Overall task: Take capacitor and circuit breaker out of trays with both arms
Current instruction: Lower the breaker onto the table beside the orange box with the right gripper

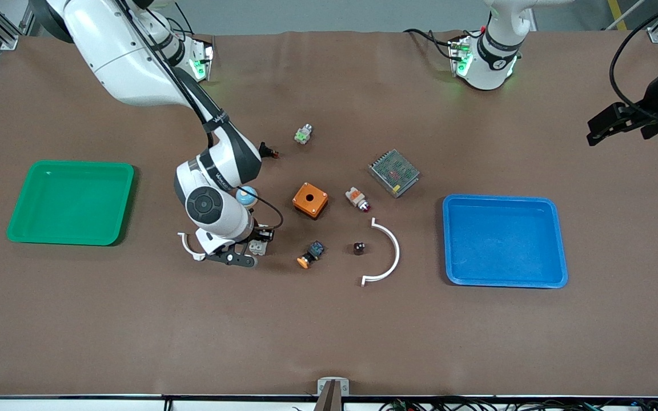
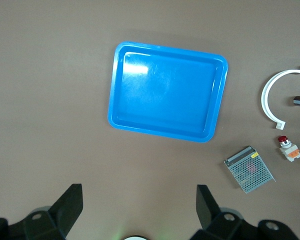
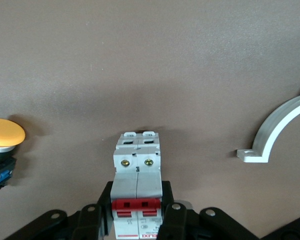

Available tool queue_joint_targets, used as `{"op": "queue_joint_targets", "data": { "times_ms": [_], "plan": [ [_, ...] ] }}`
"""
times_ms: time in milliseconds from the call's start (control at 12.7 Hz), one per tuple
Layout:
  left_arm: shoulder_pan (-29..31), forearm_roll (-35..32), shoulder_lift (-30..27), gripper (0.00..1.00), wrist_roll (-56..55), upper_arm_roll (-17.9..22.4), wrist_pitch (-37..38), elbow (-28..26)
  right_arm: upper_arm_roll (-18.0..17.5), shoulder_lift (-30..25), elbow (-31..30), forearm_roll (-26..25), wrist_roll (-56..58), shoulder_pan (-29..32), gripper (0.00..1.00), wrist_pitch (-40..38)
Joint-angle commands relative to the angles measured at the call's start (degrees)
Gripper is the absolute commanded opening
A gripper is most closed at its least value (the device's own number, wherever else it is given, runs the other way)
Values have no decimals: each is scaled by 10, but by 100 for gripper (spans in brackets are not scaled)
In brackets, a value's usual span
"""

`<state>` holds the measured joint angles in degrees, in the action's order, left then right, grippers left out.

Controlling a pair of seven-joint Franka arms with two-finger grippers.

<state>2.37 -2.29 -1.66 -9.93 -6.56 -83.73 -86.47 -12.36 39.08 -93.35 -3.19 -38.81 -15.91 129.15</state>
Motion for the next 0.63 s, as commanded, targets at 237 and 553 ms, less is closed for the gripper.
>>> {"op": "queue_joint_targets", "data": {
  "times_ms": [237, 553],
  "plan": [
    [-8, 7, -30, 100, 13, 2, 2, -12, 15, -48, 55, 3, -29, -5, 100, -63],
    [-8, 36, -21, 100, 13, 5, -20, -13, 16, -154, 92, -23, 34, 62, 100, -158]
  ]
}}
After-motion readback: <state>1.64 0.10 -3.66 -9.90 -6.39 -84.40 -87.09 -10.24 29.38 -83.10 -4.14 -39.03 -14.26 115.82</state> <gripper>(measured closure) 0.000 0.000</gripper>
